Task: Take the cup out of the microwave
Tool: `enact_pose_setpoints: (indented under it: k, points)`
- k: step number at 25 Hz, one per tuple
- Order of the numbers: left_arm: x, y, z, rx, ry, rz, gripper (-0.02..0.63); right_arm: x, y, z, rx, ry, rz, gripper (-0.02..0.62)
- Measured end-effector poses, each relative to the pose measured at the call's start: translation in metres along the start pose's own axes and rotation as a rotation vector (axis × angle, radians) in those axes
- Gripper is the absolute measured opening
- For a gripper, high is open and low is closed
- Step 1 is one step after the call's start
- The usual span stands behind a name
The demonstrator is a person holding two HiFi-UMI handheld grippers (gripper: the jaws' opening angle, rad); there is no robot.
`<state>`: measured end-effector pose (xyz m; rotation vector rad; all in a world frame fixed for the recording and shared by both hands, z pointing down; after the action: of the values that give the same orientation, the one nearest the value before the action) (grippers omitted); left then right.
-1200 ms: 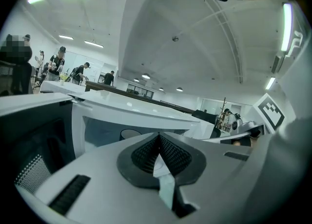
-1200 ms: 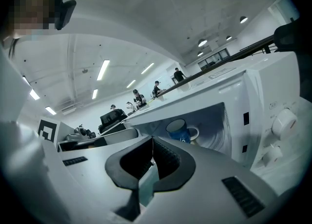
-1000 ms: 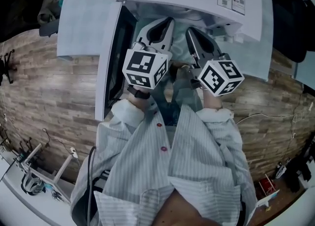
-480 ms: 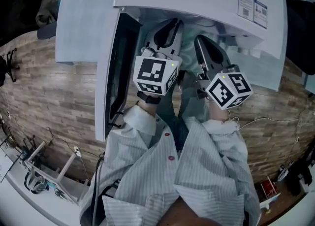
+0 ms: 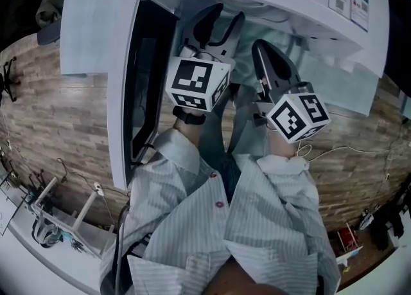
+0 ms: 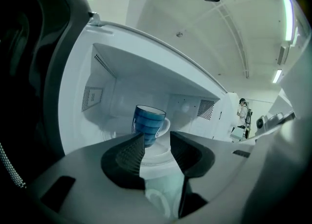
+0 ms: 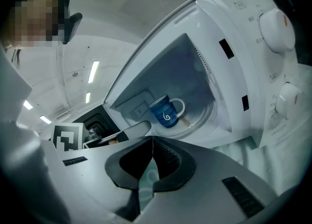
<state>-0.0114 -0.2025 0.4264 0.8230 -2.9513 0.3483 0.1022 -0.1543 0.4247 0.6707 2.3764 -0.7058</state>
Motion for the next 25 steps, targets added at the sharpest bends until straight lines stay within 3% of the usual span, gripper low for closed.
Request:
enact_pose_setpoints:
  k: [10,21,25]
  points:
    - [-0.001,-0.021,-0.008,0.029,-0.026,-0.018,0.24,-0.008,-0.001,-0.005,-0.006,0.011,-0.01,0.034]
    - [0.008,-0.046,-0.011,0.035,-0.06,0.027,0.351,-0.018,0.003,-0.009,0.004,-0.022,-0.022,0.034]
    - [0.011,-0.052,-0.008,0.037,-0.088,0.031,0.362,-0.02,0.003,-0.01,0.009,-0.033,-0.024,0.034]
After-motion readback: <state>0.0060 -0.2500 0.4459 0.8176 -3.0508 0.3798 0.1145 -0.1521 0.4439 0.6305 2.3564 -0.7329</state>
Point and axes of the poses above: the fingertips, and each gripper's own axes: y backward along the fingers, x to its left, z out of its top, the point moved 5 cm from there along y, backward along the fingers, and after that the axes turned 7 degrees about -y, right-handed, at the moved point
